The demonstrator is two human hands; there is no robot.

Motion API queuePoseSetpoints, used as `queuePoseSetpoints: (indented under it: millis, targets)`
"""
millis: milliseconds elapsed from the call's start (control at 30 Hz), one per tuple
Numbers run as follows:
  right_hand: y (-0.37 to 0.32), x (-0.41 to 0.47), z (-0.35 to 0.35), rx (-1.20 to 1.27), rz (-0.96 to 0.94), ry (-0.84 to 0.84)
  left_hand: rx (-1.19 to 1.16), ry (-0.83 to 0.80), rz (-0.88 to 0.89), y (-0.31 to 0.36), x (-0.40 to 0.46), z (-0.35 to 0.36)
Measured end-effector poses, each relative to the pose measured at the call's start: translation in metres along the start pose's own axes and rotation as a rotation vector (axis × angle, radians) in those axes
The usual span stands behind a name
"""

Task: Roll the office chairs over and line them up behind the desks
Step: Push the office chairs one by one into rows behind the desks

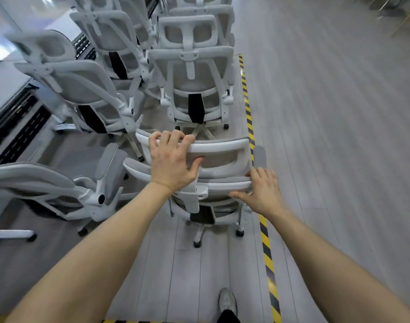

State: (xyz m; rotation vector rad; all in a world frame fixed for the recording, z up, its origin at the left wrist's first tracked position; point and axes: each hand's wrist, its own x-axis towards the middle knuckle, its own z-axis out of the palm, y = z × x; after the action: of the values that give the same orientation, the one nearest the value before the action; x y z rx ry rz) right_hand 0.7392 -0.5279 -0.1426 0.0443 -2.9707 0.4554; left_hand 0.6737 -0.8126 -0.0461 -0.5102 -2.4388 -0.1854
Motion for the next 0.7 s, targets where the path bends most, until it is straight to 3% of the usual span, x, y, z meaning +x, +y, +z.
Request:
queuePoseSetpoints:
  millis: [367, 700]
  targets:
    - [0.039, 0.072, -0.006, 0.014, 0.025, -0.027, 0.014, -0.042, -0.027, 0.014, 0.061, 0.040]
    - [0.056, 0.082, -0.015, 0.022, 0.013, -0.053, 0.008, -0.043, -0.041, 0.030, 0.069, 0.047]
